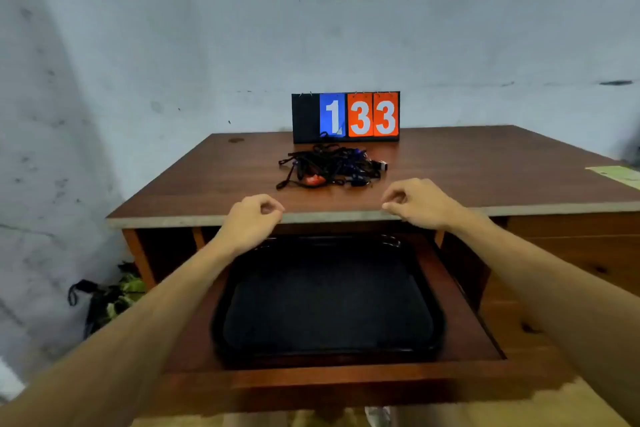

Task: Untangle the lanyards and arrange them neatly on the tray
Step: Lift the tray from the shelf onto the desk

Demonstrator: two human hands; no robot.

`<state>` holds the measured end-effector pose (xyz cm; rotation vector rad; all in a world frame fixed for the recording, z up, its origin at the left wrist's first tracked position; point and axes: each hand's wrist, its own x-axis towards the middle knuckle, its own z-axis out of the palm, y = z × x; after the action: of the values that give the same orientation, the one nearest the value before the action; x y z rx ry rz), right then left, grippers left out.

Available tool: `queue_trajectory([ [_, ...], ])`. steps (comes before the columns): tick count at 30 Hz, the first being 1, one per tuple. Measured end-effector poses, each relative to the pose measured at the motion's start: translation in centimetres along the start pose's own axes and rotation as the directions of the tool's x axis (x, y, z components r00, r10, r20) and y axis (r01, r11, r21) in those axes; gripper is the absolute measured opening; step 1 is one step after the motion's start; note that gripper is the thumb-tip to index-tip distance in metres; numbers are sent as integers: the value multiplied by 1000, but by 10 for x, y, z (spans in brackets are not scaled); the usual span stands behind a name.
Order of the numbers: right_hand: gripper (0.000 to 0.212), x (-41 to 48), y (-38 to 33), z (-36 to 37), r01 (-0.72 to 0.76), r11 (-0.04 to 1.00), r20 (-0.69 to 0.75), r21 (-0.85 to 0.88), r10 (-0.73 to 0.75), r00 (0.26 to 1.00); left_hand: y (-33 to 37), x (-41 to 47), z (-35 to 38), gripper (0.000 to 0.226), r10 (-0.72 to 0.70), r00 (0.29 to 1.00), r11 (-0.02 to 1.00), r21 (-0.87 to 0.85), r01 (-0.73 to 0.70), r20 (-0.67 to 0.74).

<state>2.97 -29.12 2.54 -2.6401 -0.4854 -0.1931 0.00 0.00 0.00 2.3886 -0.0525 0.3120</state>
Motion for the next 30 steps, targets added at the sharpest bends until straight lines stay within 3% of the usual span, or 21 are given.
queue_trajectory([
  [2,16,-5,13,12,-88,996,12,-29,89,996,-21,-7,10,16,-119,993,993,-10,119,-6],
  [6,28,-21,43,50,-283,954,134,-103,295,946,-69,-33,25,38,-297,952,915,264,305,-68],
  [9,42,-37,55,71,-414,900,173,-138,433,885,-90,-49,27,53,-340,939,892,297,339,-52],
  [12,46,-50,54,87,-485,869,178,-100,495,850,-105,-54,30,46,-372,928,894,277,352,19],
  [15,50,-57,49,94,-496,861,151,-111,508,848,-107,-60,32,27,-356,934,887,314,340,-7],
  [20,47,-70,52,82,-511,859,145,-1,506,850,-110,-72,28,28,-358,932,882,305,358,-59],
  [30,36,-98,38,47,-371,890,-71,264,402,913,-75,-87,-1,23,-243,955,953,144,268,-170],
])
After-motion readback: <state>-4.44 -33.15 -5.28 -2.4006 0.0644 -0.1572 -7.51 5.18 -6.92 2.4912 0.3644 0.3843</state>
